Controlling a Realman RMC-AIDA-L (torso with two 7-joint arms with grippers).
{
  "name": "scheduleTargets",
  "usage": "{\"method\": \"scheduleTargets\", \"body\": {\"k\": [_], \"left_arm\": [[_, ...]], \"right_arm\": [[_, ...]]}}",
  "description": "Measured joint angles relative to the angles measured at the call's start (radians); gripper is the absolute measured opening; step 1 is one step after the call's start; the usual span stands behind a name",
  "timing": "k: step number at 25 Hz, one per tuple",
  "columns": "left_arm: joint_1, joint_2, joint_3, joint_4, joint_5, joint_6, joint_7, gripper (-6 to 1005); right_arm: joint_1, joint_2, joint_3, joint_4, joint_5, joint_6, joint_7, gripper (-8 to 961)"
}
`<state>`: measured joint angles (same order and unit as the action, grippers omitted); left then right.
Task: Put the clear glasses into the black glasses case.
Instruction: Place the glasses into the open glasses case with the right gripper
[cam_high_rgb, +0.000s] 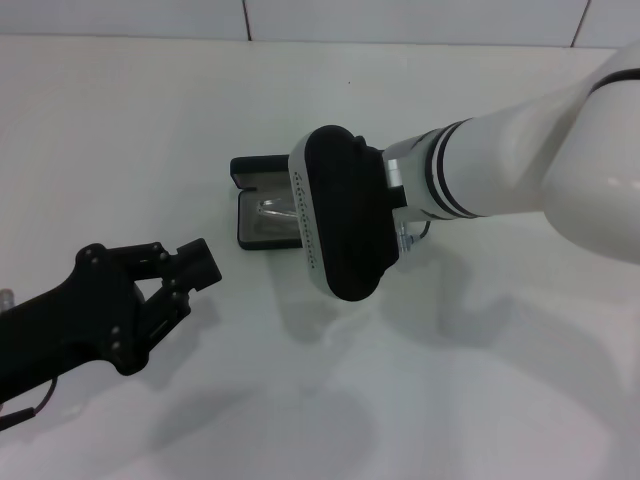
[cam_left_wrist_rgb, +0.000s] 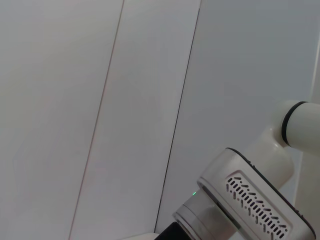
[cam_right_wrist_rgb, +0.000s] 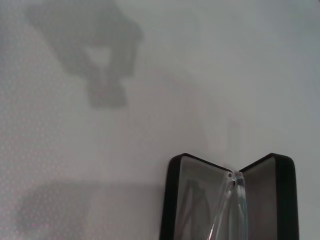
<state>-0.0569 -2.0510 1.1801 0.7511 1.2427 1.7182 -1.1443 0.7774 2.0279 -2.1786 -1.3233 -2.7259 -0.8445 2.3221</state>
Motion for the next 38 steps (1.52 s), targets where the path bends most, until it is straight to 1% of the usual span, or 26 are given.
{"method": "scheduleTargets", "body": {"k": [14,38], "left_arm": [[-0.003,0.0,-0.001,-0.003,0.0,0.0,0.0,216],[0.001,-0.001,-0.001,-0.003,0.0,0.0,0.0,224]], "right_arm": [[-0.005,0.0,-0.002,0.022,-0.034,0.032,0.003,52],[0.004,0.0,-0.002,0.048,-0.029,0.067,0.037,53]]}}
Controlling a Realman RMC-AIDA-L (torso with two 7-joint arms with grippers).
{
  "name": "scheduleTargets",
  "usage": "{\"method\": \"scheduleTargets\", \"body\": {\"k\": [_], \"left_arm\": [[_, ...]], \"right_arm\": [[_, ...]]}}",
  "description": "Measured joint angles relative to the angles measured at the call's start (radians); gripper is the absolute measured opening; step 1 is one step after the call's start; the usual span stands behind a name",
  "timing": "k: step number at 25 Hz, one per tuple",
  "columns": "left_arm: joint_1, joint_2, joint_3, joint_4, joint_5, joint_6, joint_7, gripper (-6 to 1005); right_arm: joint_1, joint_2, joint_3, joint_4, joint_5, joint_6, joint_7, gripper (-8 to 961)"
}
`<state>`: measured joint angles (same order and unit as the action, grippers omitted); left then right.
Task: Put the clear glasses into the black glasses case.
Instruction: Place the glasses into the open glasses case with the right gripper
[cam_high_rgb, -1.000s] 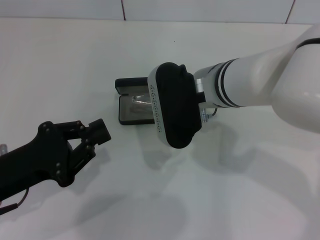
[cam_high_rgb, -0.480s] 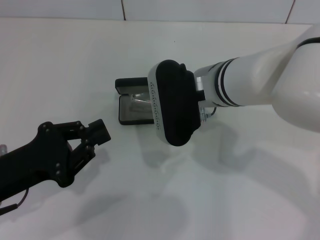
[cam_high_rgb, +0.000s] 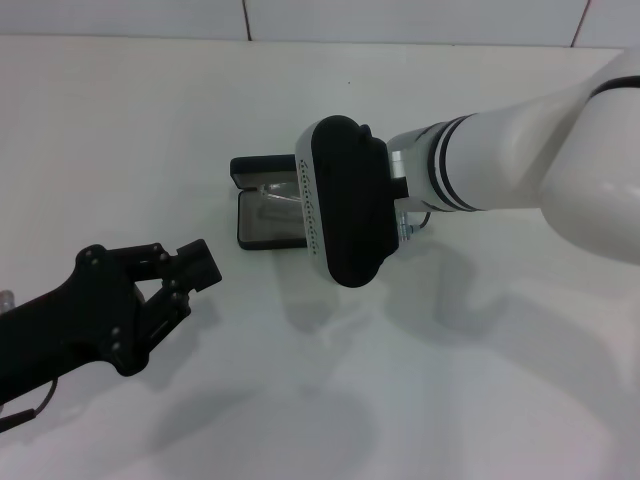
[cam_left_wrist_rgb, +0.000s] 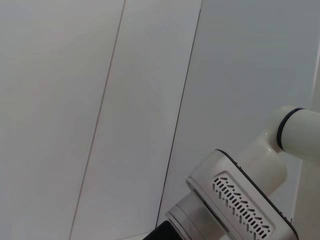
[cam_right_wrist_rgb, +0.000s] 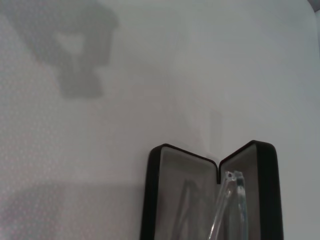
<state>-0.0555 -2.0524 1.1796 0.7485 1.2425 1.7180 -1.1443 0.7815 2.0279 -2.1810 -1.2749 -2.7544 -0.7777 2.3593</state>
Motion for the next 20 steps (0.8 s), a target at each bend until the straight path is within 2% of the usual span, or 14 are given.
{"method": "scheduleTargets", "body": {"k": [20], "left_arm": [[0.0,-0.002,0.0,0.0,0.0,0.0,0.002,230]], "right_arm": [[-0.003,0.0,-0.011,0.014,0.008,0.033,0.004,54]]}}
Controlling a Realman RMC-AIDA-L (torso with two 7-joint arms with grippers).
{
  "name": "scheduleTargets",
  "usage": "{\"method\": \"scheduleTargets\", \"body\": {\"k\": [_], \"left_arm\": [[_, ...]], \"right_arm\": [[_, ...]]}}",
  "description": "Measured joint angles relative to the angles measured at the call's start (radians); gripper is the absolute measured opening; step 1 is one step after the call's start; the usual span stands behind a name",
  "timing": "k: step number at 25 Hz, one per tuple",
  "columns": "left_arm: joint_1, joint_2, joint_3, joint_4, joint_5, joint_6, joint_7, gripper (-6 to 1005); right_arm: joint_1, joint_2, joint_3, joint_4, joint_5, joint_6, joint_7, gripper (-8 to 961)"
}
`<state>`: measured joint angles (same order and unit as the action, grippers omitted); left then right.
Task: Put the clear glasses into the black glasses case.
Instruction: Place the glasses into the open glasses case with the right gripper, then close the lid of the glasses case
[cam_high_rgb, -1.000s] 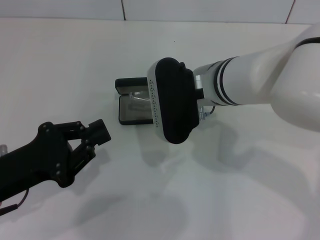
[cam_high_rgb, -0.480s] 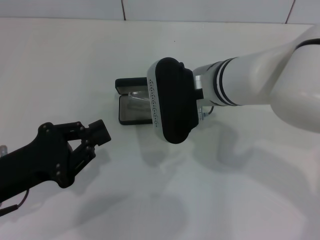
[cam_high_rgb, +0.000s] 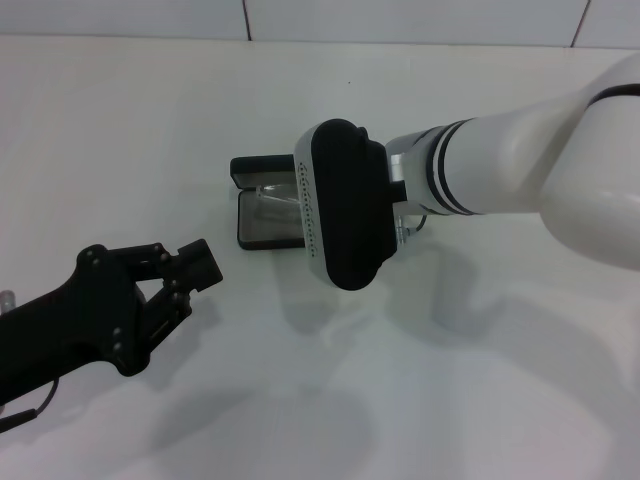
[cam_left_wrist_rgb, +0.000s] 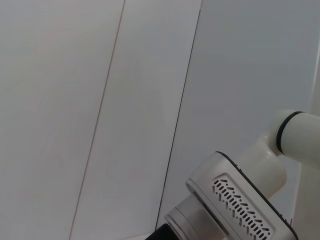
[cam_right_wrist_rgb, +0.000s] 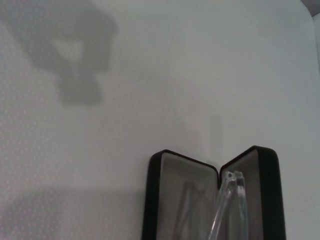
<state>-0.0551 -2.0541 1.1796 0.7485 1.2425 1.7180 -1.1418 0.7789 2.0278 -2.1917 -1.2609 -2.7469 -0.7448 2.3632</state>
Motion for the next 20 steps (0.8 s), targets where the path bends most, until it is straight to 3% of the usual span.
{"method": "scheduleTargets", "body": {"k": [20], "left_arm": [[-0.003,-0.001,0.0,-0.001,0.0,-0.003,0.001,237]], "right_arm": [[-0.007,0.0,-0.009,0.001,0.0,0.036,0.008,110]]}}
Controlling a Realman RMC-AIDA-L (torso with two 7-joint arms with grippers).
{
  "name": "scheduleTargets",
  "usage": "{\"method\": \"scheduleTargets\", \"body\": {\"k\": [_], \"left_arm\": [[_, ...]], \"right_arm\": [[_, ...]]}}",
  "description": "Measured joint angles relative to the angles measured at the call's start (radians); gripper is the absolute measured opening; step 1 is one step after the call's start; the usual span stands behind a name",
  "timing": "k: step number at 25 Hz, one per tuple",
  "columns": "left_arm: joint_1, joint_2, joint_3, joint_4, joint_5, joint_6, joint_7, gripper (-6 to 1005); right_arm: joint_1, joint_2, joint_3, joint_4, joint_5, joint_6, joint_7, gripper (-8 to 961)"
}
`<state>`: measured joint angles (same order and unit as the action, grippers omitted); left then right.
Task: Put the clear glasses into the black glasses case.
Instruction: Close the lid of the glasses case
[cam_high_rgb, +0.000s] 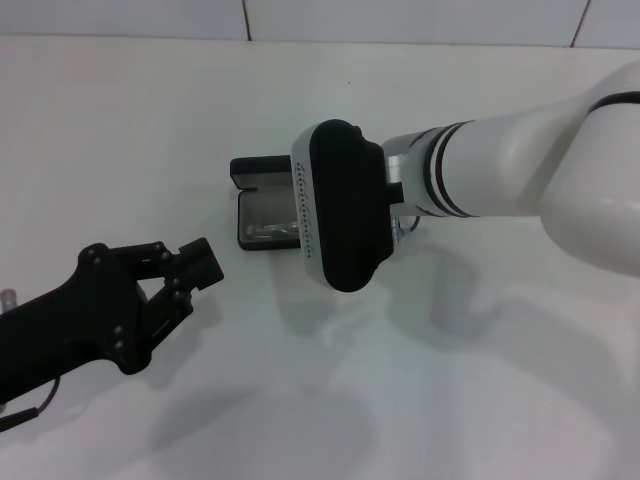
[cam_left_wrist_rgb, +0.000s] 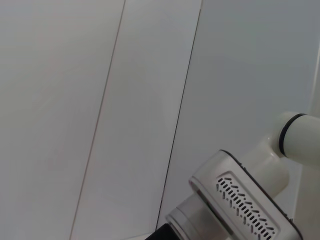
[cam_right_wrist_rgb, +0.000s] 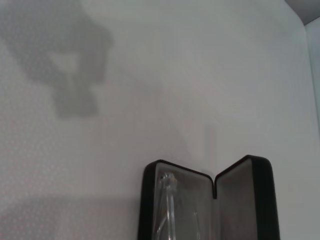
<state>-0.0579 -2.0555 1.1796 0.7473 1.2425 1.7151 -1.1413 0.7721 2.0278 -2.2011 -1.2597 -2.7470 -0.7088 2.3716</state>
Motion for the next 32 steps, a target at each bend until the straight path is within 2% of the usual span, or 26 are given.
{"method": "scheduleTargets", "body": {"k": [5,18,23,24,26,29,32], "left_arm": [[0.004,-0.002,-0.025,0.0,0.0,0.001,0.0,239],[0.018,-0.006,-0.171,0.002,0.006,0.062,0.0,243],[0.0,-0.004,-0.181,0.007,0.007,0.066,0.0,245],[-0.019,-0.002,-0.181,0.006,0.007,0.065,0.0,245],[-0.033,-0.001,-0.182,0.003,0.008,0.063,0.0,246],[-0.065,0.001,-0.182,0.0,0.012,0.057,0.0,247],[-0.104,0.002,-0.184,-0.013,0.014,0.043,0.0,248]], "right_arm": [[-0.023,0.0,0.006,-0.032,0.013,0.004,-0.001,109],[-0.224,-0.001,0.122,-0.217,0.073,0.07,-0.011,108],[-0.342,-0.009,0.205,-0.271,0.19,0.143,-0.02,108],[-0.369,-0.012,0.247,-0.273,0.272,0.144,-0.032,108],[-0.383,-0.013,0.269,-0.274,0.316,0.141,-0.042,108],[-0.421,-0.015,0.332,-0.267,0.453,0.115,-0.108,107],[-0.449,-0.015,0.428,-0.259,0.652,-0.007,-0.259,107]]}}
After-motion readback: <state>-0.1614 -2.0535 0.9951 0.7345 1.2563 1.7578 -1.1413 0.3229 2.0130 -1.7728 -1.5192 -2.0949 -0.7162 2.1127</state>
